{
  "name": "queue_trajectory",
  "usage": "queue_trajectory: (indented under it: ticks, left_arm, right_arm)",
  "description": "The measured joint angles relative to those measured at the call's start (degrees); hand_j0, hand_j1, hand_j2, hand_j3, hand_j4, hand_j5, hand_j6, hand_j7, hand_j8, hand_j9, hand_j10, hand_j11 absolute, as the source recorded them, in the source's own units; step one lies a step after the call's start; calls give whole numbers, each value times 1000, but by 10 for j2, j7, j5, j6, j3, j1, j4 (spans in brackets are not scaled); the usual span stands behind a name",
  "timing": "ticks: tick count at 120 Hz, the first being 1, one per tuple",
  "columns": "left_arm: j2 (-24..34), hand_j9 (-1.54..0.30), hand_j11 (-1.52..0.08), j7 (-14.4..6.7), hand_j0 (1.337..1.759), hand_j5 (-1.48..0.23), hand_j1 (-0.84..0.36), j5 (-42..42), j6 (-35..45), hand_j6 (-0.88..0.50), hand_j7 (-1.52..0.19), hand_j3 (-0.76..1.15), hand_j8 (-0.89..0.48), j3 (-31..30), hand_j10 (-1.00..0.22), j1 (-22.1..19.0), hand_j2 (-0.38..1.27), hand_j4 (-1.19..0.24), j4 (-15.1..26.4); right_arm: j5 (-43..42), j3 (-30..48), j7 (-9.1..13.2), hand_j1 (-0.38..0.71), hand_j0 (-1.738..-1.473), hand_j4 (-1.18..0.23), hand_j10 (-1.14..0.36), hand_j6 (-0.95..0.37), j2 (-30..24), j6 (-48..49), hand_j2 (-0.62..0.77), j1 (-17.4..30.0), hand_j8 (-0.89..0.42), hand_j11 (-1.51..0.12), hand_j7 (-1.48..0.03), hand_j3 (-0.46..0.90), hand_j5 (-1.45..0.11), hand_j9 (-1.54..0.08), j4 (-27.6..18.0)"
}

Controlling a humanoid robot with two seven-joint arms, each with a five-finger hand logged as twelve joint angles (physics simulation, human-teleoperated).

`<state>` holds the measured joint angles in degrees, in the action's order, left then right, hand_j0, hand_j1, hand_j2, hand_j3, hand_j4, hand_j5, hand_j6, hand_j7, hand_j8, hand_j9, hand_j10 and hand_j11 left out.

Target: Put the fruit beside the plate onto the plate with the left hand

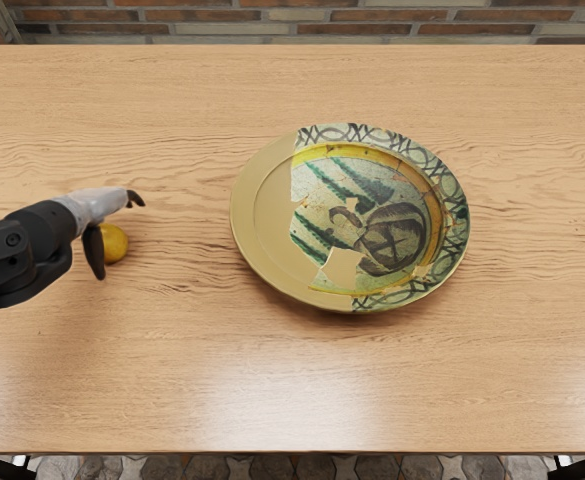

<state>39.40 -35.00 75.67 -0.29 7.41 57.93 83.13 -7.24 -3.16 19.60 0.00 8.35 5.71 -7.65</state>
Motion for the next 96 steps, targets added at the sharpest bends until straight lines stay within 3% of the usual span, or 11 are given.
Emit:
queue_trajectory:
  ticks: [36,96]
  left_arm:
    - [-7,-262,-261,0,1658,-262,111,20,40,-208,-262,0,-208,-38,-206,0,44,-207,-9]
    - [-8,-302,-302,0,1658,-303,73,14,18,-239,-302,0,-239,-45,-237,9,51,-238,-13]
  right_arm:
    - [0,0,0,-349,-1658,0,0,0,0,0,0,0,0,0,0,0,0,0,0]
    - [0,0,0,-349,-1658,0,0,0,0,0,0,0,0,0,0,0,0,0,0]
